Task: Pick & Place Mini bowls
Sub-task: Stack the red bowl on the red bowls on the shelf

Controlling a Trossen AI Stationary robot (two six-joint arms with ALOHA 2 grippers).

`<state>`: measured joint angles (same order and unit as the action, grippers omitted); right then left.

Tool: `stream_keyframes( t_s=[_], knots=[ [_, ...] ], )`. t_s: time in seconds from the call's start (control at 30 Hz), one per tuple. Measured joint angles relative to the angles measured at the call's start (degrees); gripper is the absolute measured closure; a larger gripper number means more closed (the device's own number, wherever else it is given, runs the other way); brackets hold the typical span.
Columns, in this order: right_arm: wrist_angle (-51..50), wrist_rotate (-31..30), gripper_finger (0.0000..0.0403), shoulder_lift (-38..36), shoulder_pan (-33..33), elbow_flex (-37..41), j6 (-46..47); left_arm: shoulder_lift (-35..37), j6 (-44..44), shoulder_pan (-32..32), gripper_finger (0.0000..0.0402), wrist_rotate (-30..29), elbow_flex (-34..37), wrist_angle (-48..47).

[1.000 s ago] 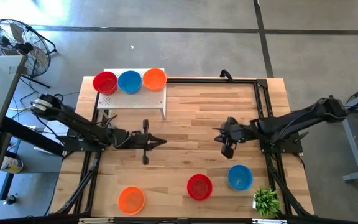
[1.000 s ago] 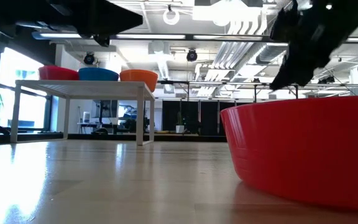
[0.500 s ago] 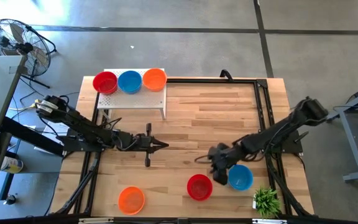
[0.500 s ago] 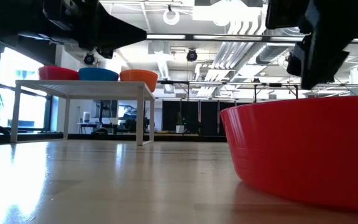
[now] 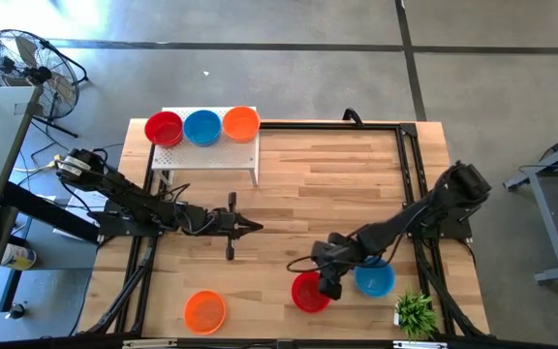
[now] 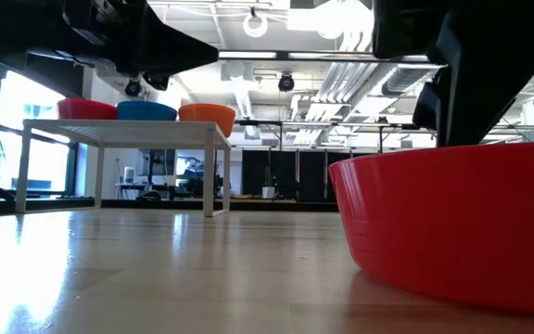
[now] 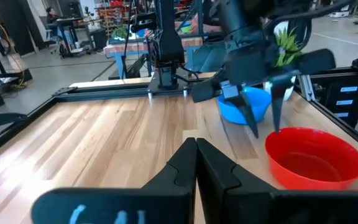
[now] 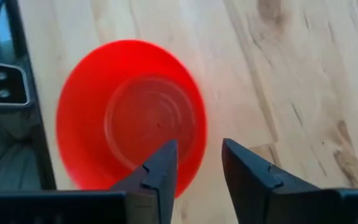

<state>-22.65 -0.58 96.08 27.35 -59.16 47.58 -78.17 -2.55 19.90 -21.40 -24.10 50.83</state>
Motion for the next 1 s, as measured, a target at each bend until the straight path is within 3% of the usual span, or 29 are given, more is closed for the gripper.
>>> stream_keyframes(
  t_s=[0.43,0.67,0.8,1.0],
  knots=[
    [2.0,2.6,0.0314,4.5,-2.3,0.0,-0.6,0.0,0.3,0.0,0.0401,1.4,0.0,0.0],
    [2.0,5.3,0.0388,6.2,-3.7,0.0,-0.3,0.0,0.6,0.0,0.0401,1.4,0.0,0.0],
    [1.9,2.9,0.0392,4.2,-5.8,0.0,3.3,0.0,0.9,0.0,0.0401,1.4,0.0,0.0],
    [2.6,-7.0,0.0398,2.0,-11.6,0.0,10.7,0.0,1.4,0.0,0.0401,1.5,0.0,0.0]
  ],
)
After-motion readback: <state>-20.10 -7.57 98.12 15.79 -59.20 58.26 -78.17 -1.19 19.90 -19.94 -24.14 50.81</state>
